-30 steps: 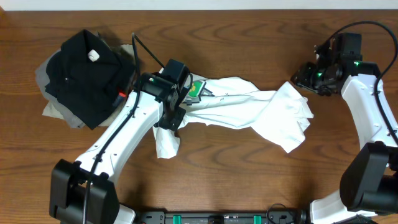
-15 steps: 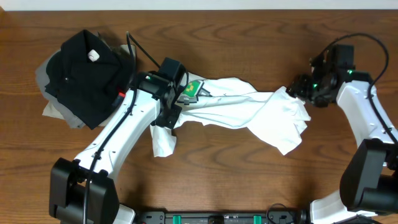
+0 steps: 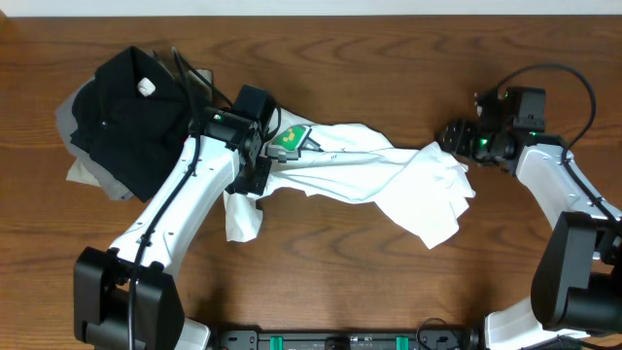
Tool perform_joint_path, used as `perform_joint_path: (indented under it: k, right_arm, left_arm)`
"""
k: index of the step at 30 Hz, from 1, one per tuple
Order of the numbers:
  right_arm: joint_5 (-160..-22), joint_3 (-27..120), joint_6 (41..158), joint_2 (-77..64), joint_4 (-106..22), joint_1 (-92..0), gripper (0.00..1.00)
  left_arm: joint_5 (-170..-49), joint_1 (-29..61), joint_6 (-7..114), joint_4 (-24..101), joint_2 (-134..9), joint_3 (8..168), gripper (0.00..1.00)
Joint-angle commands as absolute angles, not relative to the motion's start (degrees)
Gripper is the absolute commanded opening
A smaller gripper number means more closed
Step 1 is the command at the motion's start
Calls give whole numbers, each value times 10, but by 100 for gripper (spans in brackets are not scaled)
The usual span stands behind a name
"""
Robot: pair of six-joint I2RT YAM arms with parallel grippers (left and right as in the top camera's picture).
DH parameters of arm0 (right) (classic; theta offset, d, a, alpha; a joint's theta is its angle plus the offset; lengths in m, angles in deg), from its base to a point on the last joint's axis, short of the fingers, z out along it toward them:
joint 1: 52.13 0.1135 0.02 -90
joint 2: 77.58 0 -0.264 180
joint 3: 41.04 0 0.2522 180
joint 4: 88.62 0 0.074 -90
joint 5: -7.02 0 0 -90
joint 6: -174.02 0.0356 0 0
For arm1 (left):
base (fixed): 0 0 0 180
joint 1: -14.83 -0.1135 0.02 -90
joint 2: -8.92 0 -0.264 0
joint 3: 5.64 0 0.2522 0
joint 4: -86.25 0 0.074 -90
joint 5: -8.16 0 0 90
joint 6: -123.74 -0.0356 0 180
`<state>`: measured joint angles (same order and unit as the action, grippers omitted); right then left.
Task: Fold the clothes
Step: 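Grasp the white T-shirt's upper left with the left gripper and pull it left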
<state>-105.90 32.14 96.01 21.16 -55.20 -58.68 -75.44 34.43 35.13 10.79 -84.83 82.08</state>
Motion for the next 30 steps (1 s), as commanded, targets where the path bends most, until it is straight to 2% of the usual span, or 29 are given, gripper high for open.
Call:
perform_joint_path:
  k: [1,5,8,11,13,16,22,25,30]
  right_arm:
    - [-1089,319,955,230,-581,-574,71]
    - [-1085,319,955,271,-596,-564,73]
    - [-1090,319,955,303,-606,-562,69]
    - [-1094,319,954,313,-603,-563,56]
    - [-1108,319,944,308,-603,-563,35]
    - [-1138,319,936,290,-601,-563,23]
    - [-1141,319,919,209,-564,-575,10]
    - [-1134,319,900,163,-536,-582,8]
    - [-1031,319,897,109,-465,-590,7]
  left_arm:
    - [-745,341,360,106,-854,821,6]
    - [-745,341,360,111,-854,821,6]
    - [-745,341,360,113,-854,821,6]
    - [-745,341,360,113,-854,821,6]
    - [-745,341,360,113,-854,821,6]
    - [-745,341,360,113,-854,821,6]
    - [-745,341,360,113,-854,821,6]
    - [-745,341,360,113,-854,821,6]
    - [-745,341,360,113,-854,821,6]
